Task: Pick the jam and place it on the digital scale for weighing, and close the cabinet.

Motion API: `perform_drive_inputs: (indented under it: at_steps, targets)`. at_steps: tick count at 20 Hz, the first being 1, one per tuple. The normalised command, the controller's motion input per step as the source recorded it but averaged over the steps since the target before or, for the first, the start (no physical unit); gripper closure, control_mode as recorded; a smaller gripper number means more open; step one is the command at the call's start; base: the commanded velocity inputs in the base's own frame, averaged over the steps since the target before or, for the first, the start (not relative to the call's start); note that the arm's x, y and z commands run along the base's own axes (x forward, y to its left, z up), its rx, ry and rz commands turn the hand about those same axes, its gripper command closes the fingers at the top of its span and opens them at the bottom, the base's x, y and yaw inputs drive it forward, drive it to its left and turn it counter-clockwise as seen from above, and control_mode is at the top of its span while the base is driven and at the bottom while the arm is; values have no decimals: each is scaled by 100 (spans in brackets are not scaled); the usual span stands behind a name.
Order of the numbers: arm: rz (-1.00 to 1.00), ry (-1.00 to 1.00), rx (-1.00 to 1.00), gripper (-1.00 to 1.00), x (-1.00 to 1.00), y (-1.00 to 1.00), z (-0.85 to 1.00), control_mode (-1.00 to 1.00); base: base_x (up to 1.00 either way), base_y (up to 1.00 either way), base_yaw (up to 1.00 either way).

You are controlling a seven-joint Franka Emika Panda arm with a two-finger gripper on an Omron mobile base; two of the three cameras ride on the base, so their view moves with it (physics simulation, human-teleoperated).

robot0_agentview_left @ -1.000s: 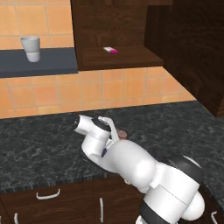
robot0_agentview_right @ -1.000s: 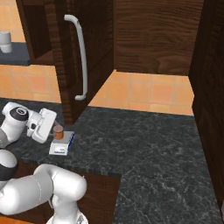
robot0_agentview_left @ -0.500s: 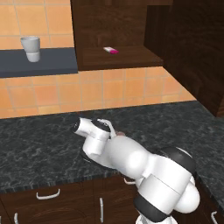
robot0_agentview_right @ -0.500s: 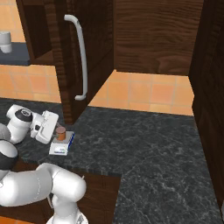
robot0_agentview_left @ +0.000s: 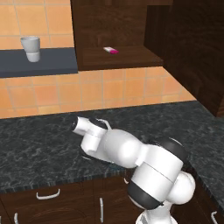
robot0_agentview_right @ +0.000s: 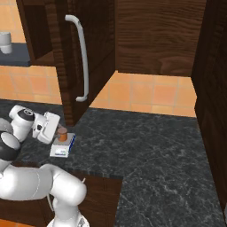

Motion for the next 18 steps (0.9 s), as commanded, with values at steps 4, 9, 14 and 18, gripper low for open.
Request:
perform_drive_inputs:
  at_steps: [4, 9, 14, 18]
  targets:
    - [-8, 0, 0, 100, 20, 8, -15, -100, 0, 0, 0]
    - [-7, 0, 0, 100, 13, 3, -20, -100, 0, 0, 0]
    - [-7, 0, 0, 100, 5, 4, -21, -100, 0, 0, 0]
    - [-6, -2, 0, 100, 2, 16, -18, -100, 0, 0, 0]
